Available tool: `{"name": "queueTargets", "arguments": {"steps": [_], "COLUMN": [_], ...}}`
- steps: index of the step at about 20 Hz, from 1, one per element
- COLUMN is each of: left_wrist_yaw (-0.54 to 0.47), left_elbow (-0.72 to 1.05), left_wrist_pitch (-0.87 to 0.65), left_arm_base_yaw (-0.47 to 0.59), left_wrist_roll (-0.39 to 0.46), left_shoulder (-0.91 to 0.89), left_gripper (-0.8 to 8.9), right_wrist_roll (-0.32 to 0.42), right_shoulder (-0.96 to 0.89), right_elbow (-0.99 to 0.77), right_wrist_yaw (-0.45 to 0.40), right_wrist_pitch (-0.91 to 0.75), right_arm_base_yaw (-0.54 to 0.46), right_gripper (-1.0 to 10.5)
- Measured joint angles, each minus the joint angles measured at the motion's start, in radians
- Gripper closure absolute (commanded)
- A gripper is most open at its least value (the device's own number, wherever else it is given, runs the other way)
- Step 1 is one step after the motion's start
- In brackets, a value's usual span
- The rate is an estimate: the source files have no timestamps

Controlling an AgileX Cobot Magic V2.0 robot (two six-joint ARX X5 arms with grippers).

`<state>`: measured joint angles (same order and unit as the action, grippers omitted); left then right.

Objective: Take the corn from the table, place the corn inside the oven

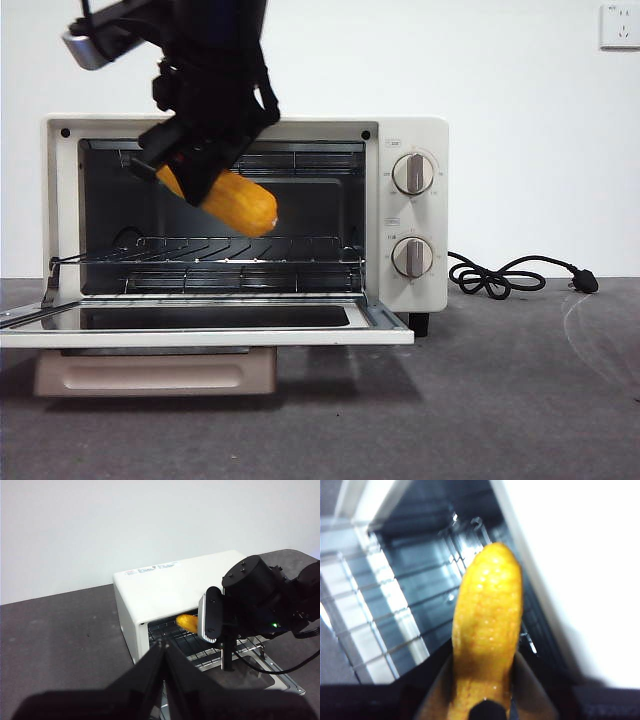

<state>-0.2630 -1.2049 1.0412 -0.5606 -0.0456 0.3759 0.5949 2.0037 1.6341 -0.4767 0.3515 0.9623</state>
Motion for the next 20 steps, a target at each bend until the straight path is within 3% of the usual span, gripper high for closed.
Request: {"name": "queueTargets", "arguments": {"steps": [3, 12, 17, 20], "left_wrist_yaw": [0.000, 0.000, 0.000, 0.000], "left_elbow": [0.000, 0.000, 0.000, 0.000], "left_wrist_pitch": [0.001, 0.002, 0.002, 0.002], "left_arm_base_yaw": [0.000, 0.000, 0.000, 0.000], "left_wrist_roll": [0.000, 0.000, 0.000, 0.000], "left_shoulder": [0.000, 0.000, 0.000, 0.000], "left_gripper": [8.19, 8.19, 8.19, 8.19], "right_wrist_roll": [0.028, 0.058, 0.061, 0.060], "right_shoulder": [0.000, 0.002, 0.003, 0.003], "right_elbow": [0.000, 0.000, 0.000, 0.000], "right_wrist_yaw": [0.055, 0.117, 0.145, 0.156], "right_wrist_pitch": [0.005, 0.026, 0.029, 0.040], "right_arm_base_yaw": [-0.024, -0.042, -0.045, -0.044], "right_gripper": [9.6, 9.3, 7.1, 6.8]}}
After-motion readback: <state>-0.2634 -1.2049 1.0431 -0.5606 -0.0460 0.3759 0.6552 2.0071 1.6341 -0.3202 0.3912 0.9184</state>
